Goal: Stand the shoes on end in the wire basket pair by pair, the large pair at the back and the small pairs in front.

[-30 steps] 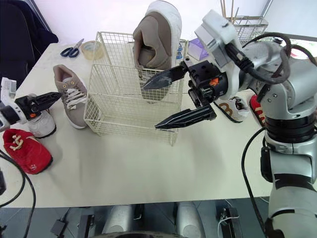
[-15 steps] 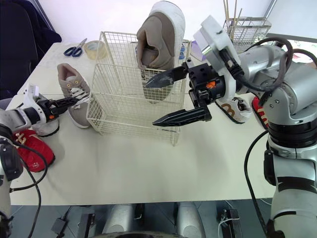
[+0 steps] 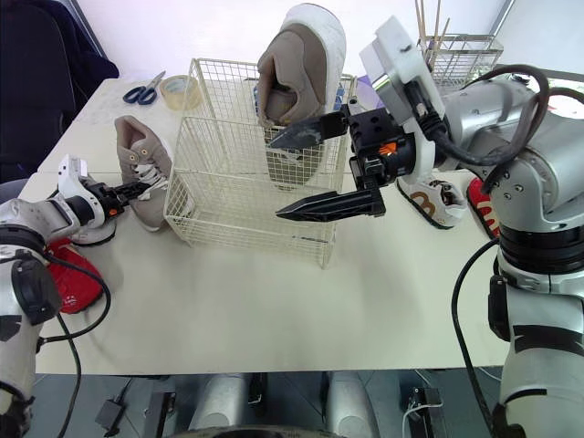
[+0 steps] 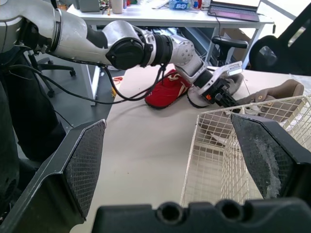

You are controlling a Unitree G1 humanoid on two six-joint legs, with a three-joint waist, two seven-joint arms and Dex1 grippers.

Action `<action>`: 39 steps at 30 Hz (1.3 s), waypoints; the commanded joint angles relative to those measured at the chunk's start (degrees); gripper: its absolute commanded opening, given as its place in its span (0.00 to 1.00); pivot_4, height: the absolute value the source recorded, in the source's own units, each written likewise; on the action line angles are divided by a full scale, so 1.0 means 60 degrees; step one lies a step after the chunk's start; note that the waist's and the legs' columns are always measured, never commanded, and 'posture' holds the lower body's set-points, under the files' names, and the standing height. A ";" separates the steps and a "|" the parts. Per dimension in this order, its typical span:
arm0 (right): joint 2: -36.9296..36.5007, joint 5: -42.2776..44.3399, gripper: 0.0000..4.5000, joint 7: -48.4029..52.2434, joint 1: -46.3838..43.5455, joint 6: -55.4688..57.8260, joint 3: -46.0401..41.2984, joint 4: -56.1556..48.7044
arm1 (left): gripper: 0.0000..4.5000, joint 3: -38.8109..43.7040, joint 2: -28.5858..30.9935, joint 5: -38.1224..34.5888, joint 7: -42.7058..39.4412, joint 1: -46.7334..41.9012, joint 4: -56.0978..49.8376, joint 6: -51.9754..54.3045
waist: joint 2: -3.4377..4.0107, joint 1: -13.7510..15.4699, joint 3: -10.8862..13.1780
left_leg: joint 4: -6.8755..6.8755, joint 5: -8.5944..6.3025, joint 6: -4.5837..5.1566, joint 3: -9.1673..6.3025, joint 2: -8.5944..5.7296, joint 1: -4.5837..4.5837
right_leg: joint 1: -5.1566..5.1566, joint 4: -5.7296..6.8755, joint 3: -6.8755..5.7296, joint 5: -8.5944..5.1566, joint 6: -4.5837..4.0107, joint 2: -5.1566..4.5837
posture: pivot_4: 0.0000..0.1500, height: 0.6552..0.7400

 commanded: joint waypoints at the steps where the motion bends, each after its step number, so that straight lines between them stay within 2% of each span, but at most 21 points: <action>1: -0.0082 0.0054 1.00 -0.0034 -0.0120 -0.0175 -0.0282 -0.0105 | 0.17 0.0183 0.0251 0.0020 -0.0273 -0.0003 0.0055 0.0232 | -0.0001 -0.0015 0.0000 | 0.0001 0.0000 0.0000 -0.0001 0.0000 -0.0001 | 0.0000 0.0000 -0.0001 0.0000 0.0000 0.0000 | 1.00 1.00; 7: 0.0003 -0.0064 1.00 -0.0092 -0.0042 -0.0418 -0.0321 0.0074 | 0.17 0.0346 0.1208 -0.0126 -0.1083 -0.0301 -0.0426 0.0223 | -0.0030 -0.0106 0.0018 | 0.0006 -0.0005 0.0008 0.0000 0.0005 -0.0035 | -0.0031 -0.0003 -0.0005 0.0000 0.0001 0.0004 | 1.00 1.00; 12: 0.0065 -0.0193 1.00 -0.0219 0.0030 -0.0746 -0.0399 0.0215 | 0.17 0.0685 0.1747 -0.0489 -0.1719 -0.0328 -0.1654 -0.0860 | -0.0040 -0.0151 0.0023 | 0.0006 -0.0005 0.0008 0.0002 0.0008 -0.0038 | -0.0035 -0.0005 -0.0007 0.0000 0.0001 0.0004 | 1.00 1.00; 17: -0.0383 -0.0120 1.00 -0.0251 -0.0192 -0.0768 -0.0926 0.0703 | 0.17 0.1356 0.2056 -0.0853 -0.1675 0.0048 -0.3675 -0.2327 | -0.0043 -0.0125 0.0024 | 0.0013 -0.0007 0.0010 0.0002 0.0008 -0.0042 | -0.0029 -0.0011 -0.0007 0.0001 0.0001 -0.0002 | 1.00 1.00; 19: -0.0795 0.0025 1.00 -0.0277 -0.0501 -0.0700 -0.1509 0.1188 | 0.17 0.1501 0.2102 -0.1153 -0.1657 -0.0096 -0.5175 -0.2550 | -0.0043 -0.0082 0.0026 | 0.0015 -0.0009 0.0014 0.0005 0.0007 -0.0043 | -0.0029 -0.0013 -0.0006 0.0001 0.0001 -0.0003 | 1.00 1.00; 21: -0.1106 0.0035 1.00 -0.0495 -0.0755 -0.0809 -0.2068 0.1572 | 0.17 0.1263 0.1786 -0.1251 -0.1572 -0.0332 -0.7006 -0.3160 | -0.0058 -0.0007 0.0033 | 0.0019 -0.0010 0.0015 0.0002 0.0007 -0.0051 | -0.0030 -0.0014 -0.0007 0.0001 0.0001 -0.0003 | 1.00 1.00; 23: -0.1218 0.0010 1.00 -0.0685 -0.0888 -0.0894 -0.2338 0.1755 | 0.17 0.0990 0.1347 -0.1348 -0.1328 -0.0516 -0.8127 -0.3276 | -0.0066 0.0018 0.0031 | 0.0024 -0.0010 0.0015 -0.0003 0.0006 -0.0055 | -0.0024 -0.0019 -0.0009 0.0001 0.0000 -0.0003 | 1.00 1.00; 27: -0.2224 0.0210 1.00 -0.1009 -0.0881 0.0567 -0.2251 0.1388 | 0.17 -0.0096 -0.0513 -0.1074 -0.0453 -0.1202 -0.9694 -0.4071 | -0.0060 0.0139 0.0025 | 0.0038 -0.0017 0.0026 -0.0003 -0.0005 -0.0031 | 0.0016 -0.0025 -0.0006 0.0003 0.0003 -0.0010 | 1.00 1.00; 30: -0.2573 0.0633 1.00 -0.1226 -0.0895 0.1456 -0.2212 0.1044 | 0.17 -0.0528 -0.1418 -0.0462 0.0093 -0.1316 -0.9534 -0.5175 | -0.0056 0.0154 0.0019 | 0.0047 -0.0018 0.0028 0.0005 -0.0005 -0.0023 | 0.0017 -0.0024 0.0010 0.0006 0.0007 -0.0008 | 1.00 1.00; 32: -0.2539 0.0792 1.00 -0.1475 -0.0855 0.1577 -0.2395 0.0818 | 0.17 -0.0598 -0.1827 -0.0310 0.0359 -0.1351 -0.9126 -0.5791 | -0.0053 -0.0037 0.0021 | 0.0043 -0.0017 0.0029 0.0013 0.0002 -0.0021 | 0.0001 -0.0015 0.0021 0.0012 0.0019 0.0002 | 1.00 1.00; 35: -0.2478 0.1106 1.00 -0.2031 -0.0578 0.1810 -0.2781 0.0302 | 0.17 -0.0811 -0.2512 0.0128 0.0704 -0.1513 -0.7891 -0.7253 | -0.0047 -0.0143 0.0023 | 0.0030 -0.0016 0.0029 0.0014 0.0006 -0.0020 | -0.0013 -0.0011 0.0023 0.0012 0.0024 0.0008 | 1.00 1.00; 39: -0.2532 0.1532 1.00 -0.2586 -0.0339 0.2109 -0.3134 -0.0120 | 0.17 -0.0854 -0.2839 0.0344 0.0704 -0.1878 -0.6231 -0.8574 | -0.0047 -0.0138 0.0026 | 0.0024 -0.0016 0.0030 0.0019 0.0007 -0.0032 | -0.0026 -0.0018 0.0022 0.0011 0.0027 0.0009 | 1.00 1.00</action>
